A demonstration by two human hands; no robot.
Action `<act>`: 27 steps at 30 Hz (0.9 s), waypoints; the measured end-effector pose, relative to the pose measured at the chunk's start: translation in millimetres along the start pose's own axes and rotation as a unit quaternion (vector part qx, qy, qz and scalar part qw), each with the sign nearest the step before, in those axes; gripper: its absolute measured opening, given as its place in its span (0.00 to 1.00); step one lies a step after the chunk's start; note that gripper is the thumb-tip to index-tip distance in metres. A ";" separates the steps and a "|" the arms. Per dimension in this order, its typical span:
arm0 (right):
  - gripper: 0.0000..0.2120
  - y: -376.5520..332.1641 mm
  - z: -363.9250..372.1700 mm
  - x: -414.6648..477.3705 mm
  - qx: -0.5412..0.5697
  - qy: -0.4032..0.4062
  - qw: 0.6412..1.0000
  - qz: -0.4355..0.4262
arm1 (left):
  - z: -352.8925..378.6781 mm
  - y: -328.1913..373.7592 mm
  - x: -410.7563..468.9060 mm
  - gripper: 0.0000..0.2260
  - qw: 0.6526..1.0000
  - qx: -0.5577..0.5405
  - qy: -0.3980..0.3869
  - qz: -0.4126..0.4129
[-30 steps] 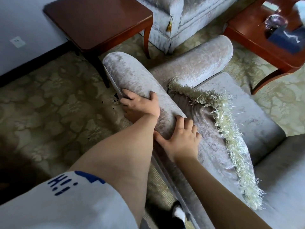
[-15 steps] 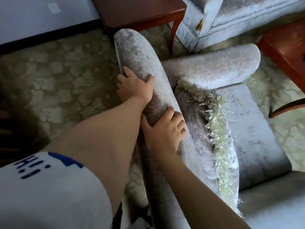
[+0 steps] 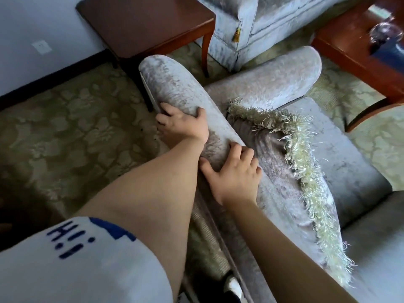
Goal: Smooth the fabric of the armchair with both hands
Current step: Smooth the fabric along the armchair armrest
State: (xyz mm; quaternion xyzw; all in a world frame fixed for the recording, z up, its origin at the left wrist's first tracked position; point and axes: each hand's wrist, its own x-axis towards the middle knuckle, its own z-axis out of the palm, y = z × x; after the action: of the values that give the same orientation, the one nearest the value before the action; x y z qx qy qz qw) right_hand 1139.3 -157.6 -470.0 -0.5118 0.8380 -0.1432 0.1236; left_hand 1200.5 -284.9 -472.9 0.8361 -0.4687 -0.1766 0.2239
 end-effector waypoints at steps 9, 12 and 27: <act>0.41 0.5 -1.6 2.1 0.011 -0.014 1.000 0.002 | 1.0 2.4 0.1 0.42 1.000 0.009 0.008 0.006; 0.41 0.7 -0.5 2.5 0.010 -0.015 1.000 0.002 | 1.5 2.4 1.2 0.41 1.000 0.020 0.012 0.000; 0.43 20.7 -16.0 12.0 0.000 -0.042 0.999 -0.018 | 6.9 15.8 -12.9 0.43 0.999 0.026 0.014 -0.029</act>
State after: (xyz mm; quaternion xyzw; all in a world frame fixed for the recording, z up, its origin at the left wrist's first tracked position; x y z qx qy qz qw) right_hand 1111.3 -157.5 -463.4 -0.5320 0.8229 -0.1238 0.1566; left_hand 1179.5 -282.4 -469.1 0.8571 -0.4458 -0.1592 0.2030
